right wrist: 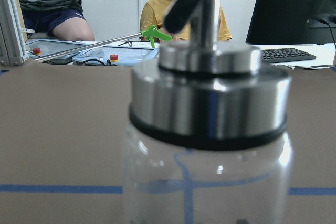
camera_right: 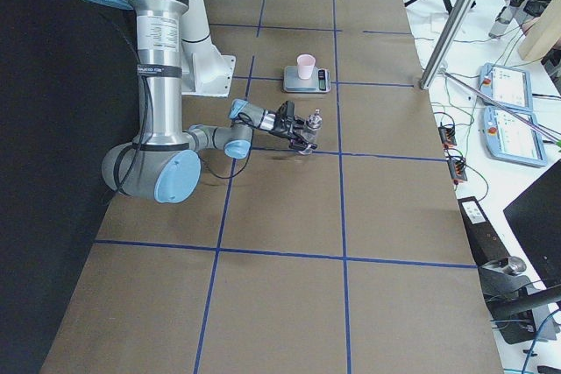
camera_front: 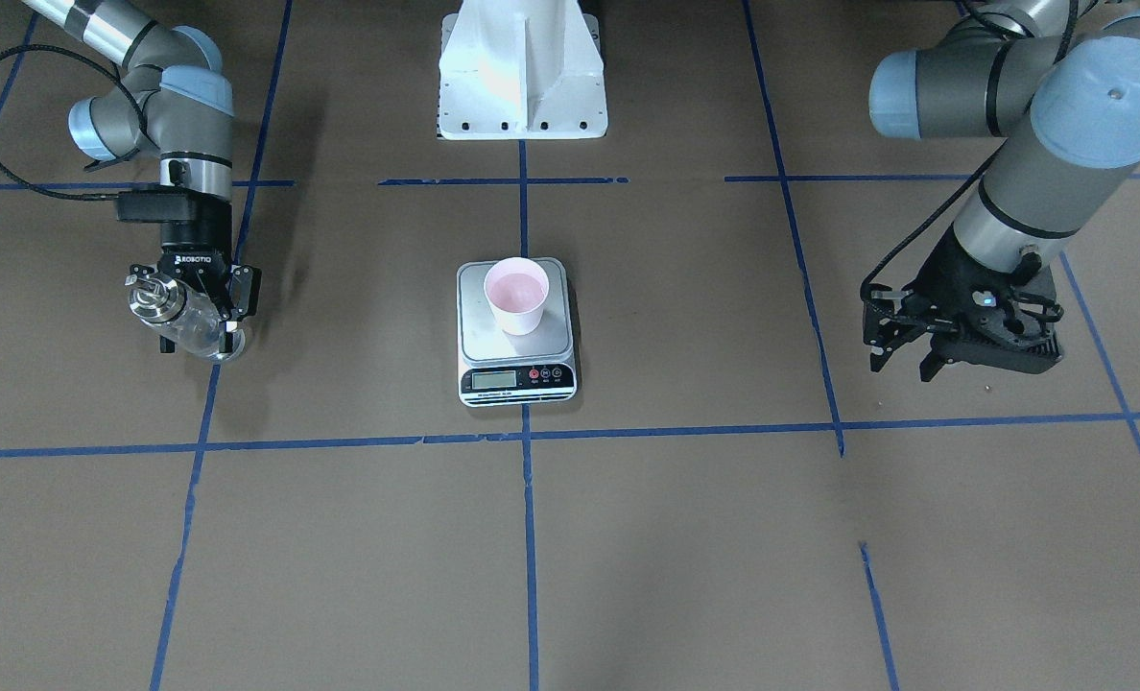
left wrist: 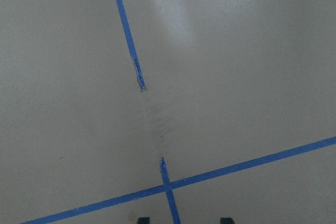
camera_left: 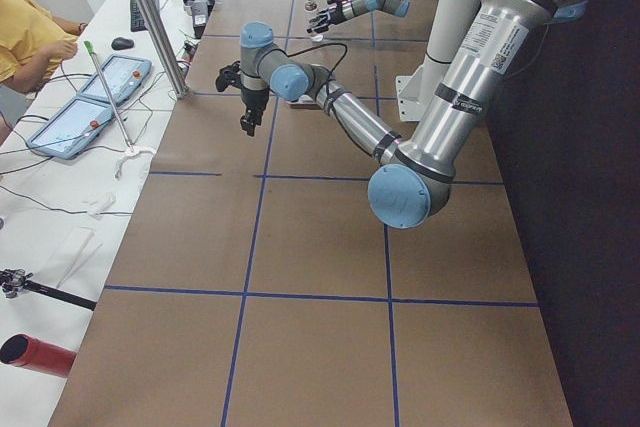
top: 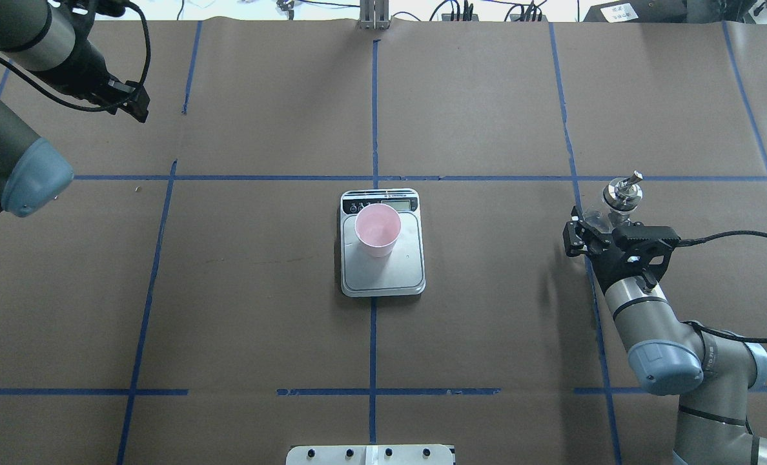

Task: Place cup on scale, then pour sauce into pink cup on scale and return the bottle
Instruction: 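Carry the bottle with the right gripper toward the pink cup on the scale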

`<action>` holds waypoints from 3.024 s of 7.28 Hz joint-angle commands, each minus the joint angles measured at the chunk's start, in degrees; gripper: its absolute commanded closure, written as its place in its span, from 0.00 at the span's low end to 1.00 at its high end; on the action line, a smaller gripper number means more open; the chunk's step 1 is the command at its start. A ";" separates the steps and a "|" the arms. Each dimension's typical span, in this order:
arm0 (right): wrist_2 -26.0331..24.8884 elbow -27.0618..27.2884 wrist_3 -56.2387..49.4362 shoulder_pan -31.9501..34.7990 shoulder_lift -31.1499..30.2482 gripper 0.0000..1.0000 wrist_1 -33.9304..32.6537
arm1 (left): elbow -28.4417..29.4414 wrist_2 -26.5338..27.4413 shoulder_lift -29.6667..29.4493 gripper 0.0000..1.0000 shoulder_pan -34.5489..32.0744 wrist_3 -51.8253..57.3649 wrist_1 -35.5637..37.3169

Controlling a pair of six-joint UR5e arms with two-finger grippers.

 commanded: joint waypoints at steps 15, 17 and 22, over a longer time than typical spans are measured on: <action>-10.15 5.79 -30.54 -5.04 14.17 1.00 -27.33 | 0.28 -0.53 2.02 0.44 -1.04 5.06 -0.25; -11.15 5.88 -35.30 -5.32 19.70 1.00 -39.80 | 0.45 -0.61 2.11 0.43 -2.02 6.68 -0.16; -14.75 5.70 -36.37 -5.85 28.05 1.00 -63.63 | 0.63 -0.61 2.11 0.42 -2.02 6.68 -0.16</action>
